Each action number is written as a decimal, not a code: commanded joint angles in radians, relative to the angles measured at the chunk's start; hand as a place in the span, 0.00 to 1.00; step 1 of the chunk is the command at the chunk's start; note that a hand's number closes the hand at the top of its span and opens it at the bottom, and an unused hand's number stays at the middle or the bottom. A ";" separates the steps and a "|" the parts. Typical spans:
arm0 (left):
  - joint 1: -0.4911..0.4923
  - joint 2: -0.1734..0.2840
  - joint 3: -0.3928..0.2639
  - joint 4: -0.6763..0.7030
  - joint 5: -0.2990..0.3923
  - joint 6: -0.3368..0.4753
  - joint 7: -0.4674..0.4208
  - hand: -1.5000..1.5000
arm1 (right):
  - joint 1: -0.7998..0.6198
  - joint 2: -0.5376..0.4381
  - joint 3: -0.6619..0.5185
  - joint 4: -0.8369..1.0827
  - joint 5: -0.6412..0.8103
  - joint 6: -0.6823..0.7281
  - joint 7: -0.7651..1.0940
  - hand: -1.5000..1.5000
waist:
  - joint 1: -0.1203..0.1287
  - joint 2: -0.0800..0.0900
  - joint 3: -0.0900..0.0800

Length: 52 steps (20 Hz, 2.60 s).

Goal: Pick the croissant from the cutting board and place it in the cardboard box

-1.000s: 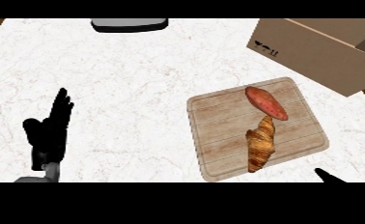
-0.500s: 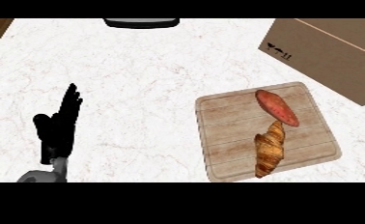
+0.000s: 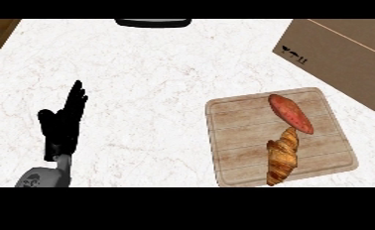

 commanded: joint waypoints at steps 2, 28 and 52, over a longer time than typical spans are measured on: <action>-0.012 -0.020 -0.013 0.016 -0.005 -0.010 -0.012 0.50 | -0.091 0.152 0.018 0.008 0.112 0.168 0.230 0.00 | 0.013 0.000 0.004; -0.025 -0.033 0.006 0.044 -0.023 0.002 -0.016 0.50 | -0.301 0.467 -0.154 0.199 0.309 0.480 0.230 0.00 | -0.004 -0.007 0.009; -0.015 -0.062 0.030 0.094 -0.029 -0.015 -0.062 0.50 | -0.458 0.467 -0.249 0.406 0.252 0.475 0.230 0.00 | -0.011 -0.010 0.010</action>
